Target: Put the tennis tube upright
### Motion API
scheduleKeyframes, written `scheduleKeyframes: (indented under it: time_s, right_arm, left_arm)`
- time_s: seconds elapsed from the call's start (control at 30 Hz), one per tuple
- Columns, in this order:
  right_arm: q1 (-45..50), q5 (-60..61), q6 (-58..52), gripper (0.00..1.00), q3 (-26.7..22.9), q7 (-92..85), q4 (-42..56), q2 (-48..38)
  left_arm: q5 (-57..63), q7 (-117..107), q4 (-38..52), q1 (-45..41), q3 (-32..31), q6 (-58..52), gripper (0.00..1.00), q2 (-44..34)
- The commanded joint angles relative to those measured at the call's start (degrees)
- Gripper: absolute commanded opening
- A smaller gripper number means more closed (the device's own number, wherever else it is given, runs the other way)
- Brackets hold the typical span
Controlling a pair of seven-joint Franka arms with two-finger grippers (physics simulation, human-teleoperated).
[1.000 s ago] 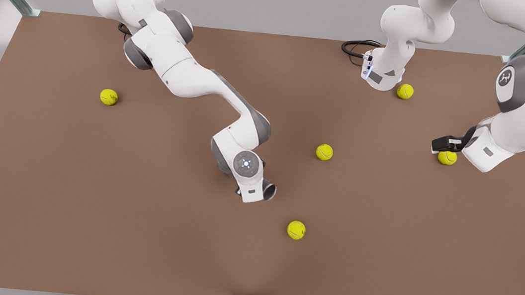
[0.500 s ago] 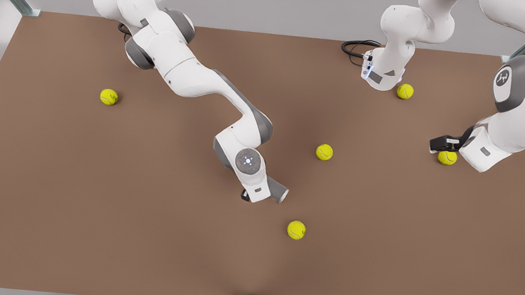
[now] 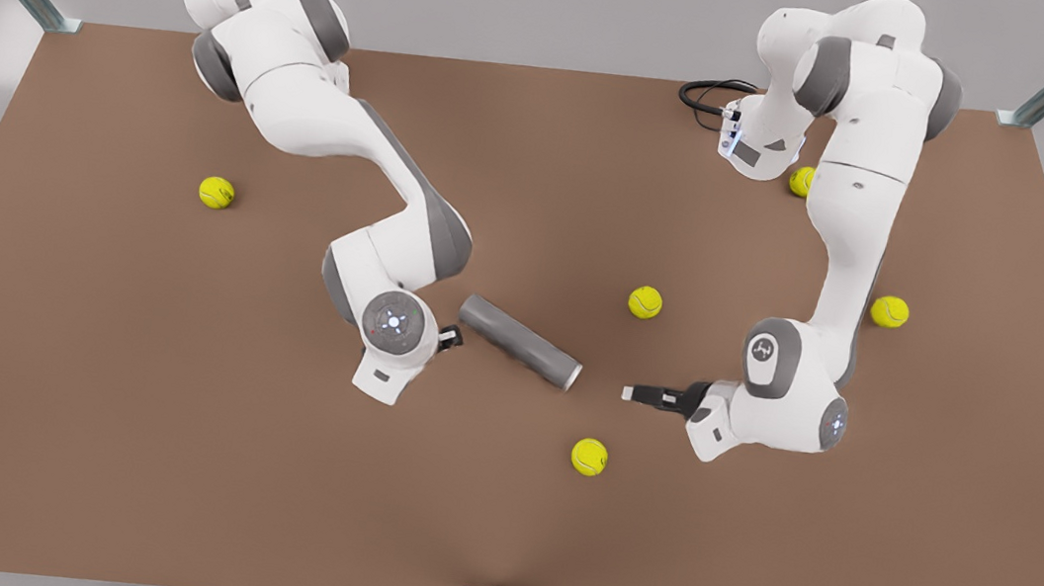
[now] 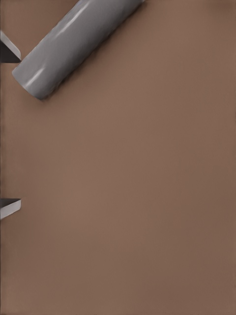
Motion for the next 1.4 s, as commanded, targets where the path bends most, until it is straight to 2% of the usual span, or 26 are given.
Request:
scheduleKeyframes:
  time_s: [0.0, 0.07, 0.13, 0.17, 0.23, 0.3, 0.33, 0.37, 0.4, 0.5, 0.57, 0.63, 0.7, 1.37]
  right_arm:
    - [0.0, -0.09, -0.92, 1.0, 0.0, 1.12, 0.01, -0.01]
    - [-0.53, -0.18, -3.12, 1.0, -0.17, 1.13, 0.01, -2.03]
    - [-5.26, -0.35, -9.61, 1.0, -0.09, -0.18, -0.61, -8.26]
    - [-8.69, -0.35, -12.17, 1.0, 0.0, -0.8, -6.12, -15.01]
    - [-14.5, 0.79, -9.36, 1.0, 0.0, -5.28, -17.74, -25.23]
    - [-18.36, 0.88, -13.31, 1.0, -0.09, -4.32, -19.15, -28.4]
    - [-18.02, 0.35, -12.62, 1.0, -1.49, -5.81, -20.2, -29.02]
    - [-18.46, 0.53, -4.9, 1.0, -1.93, -8.09, -30.73, -37.09]
    - [-19.16, 0.88, -1.36, 1.0, -1.93, -11.52, -33.22, -39.65]
    - [-21.35, 3.34, -4.16, 1.0, -1.93, -11.09, -31.55, -39.65]
    - [-22.76, 3.69, -10.59, 1.0, -1.76, -10.73, -29.62, -39.65]
    - [-22.76, 4.31, -10.33, 1.0, -1.84, -11.44, -28.03, -39.13]
    - [-28.12, 6.5, -10.5, 1.0, -2.11, -12.23, -25.66, -38.07]
    - [-28.39, 1.49, -10.33, 1.0, -2.11, -11.52, -24.61, -37.81]
  left_arm:
    - [-14.29, 1.9, 0.01, 0.01, -0.79, 0.0, 1.0, 0.82]
    - [-14.29, 6.57, 0.88, 0.8, -2.38, 0.0, 1.0, 3.72]
    - [-14.46, 7.28, 1.06, 1.5, -5.54, 0.0, 1.0, 6.45]
    - [-14.55, 7.62, 2.29, 1.5, -6.16, 0.18, 1.0, 7.68]
    - [-14.73, 9.47, 2.55, 1.24, -6.25, 0.44, 1.0, 8.82]
    - [-14.64, 9.74, 2.47, 1.15, -6.25, 0.35, 1.0, 9.09]
    - [-14.55, 9.65, 2.47, 1.06, -6.25, 0.26, 1.0, 9.09]
    - [-14.37, 9.65, 2.47, 1.15, -6.25, 0.0, 1.0, 9.09]
    - [-14.37, 9.65, 2.47, 1.06, -6.25, -0.17, 1.0, 9.09]
    - [-14.29, 9.65, 2.2, 1.06, -6.25, -0.61, 1.0, 9.17]
    - [-13.76, 9.65, 2.12, 1.06, -6.25, -0.7, 1.0, 9.7]
    - [-13.76, 9.65, 2.03, 1.06, -6.25, -0.7, 1.0, 9.88]
    - [-13.41, 9.74, 1.94, 1.06, -6.34, -1.93, 1.0, 10.05]
    - [-11.12, 9.12, 0.01, -1.75, -6.69, -3.25, 1.0, 10.84]
